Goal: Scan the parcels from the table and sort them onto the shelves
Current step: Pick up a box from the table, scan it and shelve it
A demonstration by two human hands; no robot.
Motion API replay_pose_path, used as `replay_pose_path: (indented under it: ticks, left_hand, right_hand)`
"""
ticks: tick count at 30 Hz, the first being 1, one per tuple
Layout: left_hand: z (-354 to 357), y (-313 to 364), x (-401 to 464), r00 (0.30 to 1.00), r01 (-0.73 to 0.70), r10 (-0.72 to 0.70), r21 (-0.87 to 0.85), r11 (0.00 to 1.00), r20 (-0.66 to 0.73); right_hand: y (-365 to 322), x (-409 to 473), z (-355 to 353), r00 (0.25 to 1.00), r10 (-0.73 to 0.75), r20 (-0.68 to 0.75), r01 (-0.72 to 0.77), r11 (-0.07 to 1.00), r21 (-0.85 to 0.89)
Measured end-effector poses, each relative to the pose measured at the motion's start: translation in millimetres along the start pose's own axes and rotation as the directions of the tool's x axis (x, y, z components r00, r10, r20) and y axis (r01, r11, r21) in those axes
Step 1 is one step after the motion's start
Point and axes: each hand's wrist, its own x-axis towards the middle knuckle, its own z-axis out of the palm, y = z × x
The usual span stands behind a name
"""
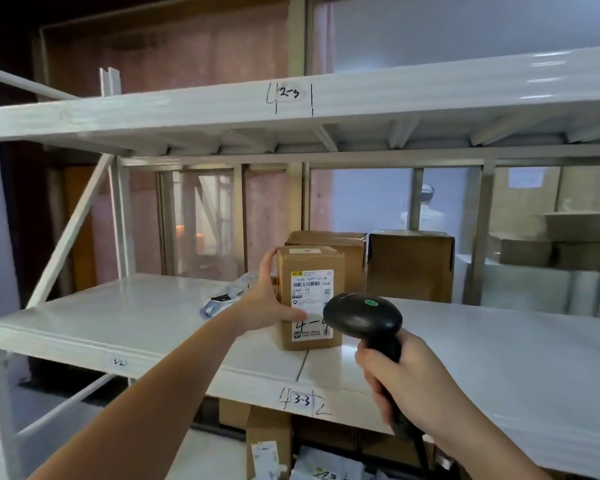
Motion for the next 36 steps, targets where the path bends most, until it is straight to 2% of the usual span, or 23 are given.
replay_pose_path:
  ticks: [9,17,26,36]
  left_hand:
    - [-25.2,-29.8,76.7,0.993,-0.063,0.048,0.144,0.988,0.109]
    - [-43.5,-60.2,137.3,0.973,-0.094,0.065,0.122,0.988,0.222]
    - [-49.3,-88.9,191.5,0.937,-0.117,0.076,0.100,0.988,0.340]
    - [-49.4,-103.5,223.1,0.919,-0.123,0.062,0.133,0.984,0.389]
  right_hand:
    - [-4.9,44.1,48.7,0.990,0.075,-0.118,-0.078,0.997,-0.023]
    - [-8.4,59.7,81.4,0.972,0.138,-0.189,-0.146,0.989,-0.028]
    - [-12.8,85.5,80.2,0.958,0.168,-0.232,-0.179,0.983,-0.029]
    - [-17.7,110.0,79.1,0.954,0.180,-0.241,-0.185,0.983,0.002]
